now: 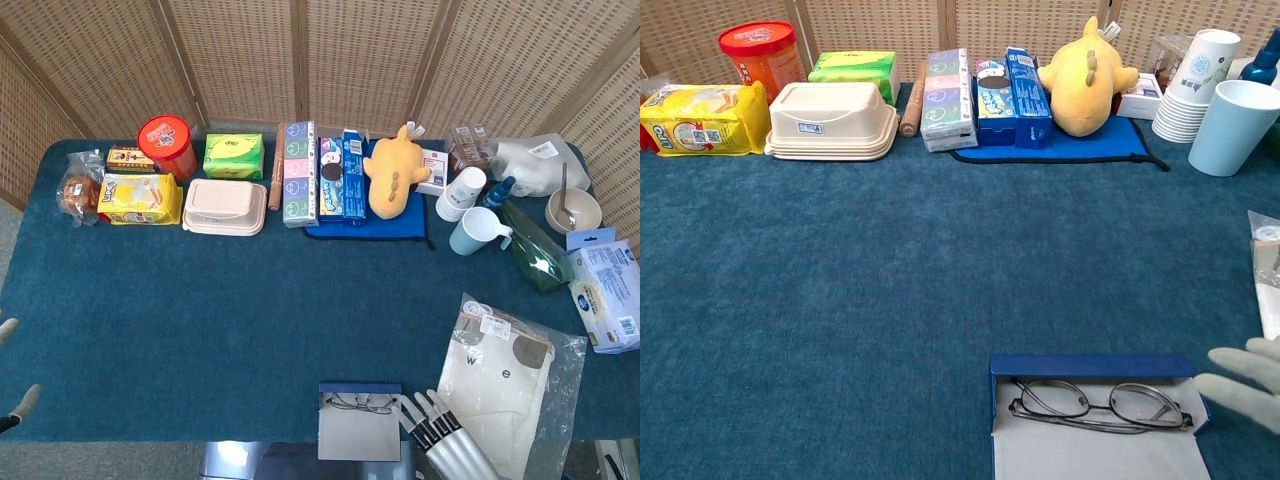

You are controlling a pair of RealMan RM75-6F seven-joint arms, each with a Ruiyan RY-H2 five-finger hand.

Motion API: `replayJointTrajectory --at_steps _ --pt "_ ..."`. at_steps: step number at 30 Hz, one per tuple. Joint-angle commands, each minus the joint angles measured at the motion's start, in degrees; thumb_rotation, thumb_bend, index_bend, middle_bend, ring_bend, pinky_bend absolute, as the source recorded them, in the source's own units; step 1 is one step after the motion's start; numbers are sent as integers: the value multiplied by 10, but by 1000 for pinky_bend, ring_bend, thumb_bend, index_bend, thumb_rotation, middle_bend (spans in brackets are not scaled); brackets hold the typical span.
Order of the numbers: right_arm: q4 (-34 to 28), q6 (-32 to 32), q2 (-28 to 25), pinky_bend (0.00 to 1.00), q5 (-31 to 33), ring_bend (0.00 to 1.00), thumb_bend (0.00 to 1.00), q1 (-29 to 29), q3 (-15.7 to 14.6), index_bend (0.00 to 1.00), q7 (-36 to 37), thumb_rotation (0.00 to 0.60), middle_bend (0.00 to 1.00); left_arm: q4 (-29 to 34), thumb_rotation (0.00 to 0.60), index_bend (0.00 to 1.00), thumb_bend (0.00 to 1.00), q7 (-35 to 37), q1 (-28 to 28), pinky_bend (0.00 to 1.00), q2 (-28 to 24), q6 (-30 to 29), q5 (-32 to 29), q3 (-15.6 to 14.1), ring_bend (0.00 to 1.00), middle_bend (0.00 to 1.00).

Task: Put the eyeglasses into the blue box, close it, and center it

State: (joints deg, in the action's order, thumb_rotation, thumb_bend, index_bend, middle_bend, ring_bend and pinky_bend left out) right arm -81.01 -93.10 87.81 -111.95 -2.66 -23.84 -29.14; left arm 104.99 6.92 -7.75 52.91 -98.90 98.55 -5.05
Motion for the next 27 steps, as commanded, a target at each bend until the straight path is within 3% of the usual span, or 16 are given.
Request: replayJointTrajectory --at_steps 1,27 --pt "18 2 14 101 -13 0 172 10 9 0 11 600 27 -5 600 61 281 5 -5 0 -1 -7 4 -3 0 25" --pt "146 -16 89 92 -59 0 164 54 34 0 108 600 0 -40 600 58 281 37 -55 0 -22 -91 37 -17 0 26"
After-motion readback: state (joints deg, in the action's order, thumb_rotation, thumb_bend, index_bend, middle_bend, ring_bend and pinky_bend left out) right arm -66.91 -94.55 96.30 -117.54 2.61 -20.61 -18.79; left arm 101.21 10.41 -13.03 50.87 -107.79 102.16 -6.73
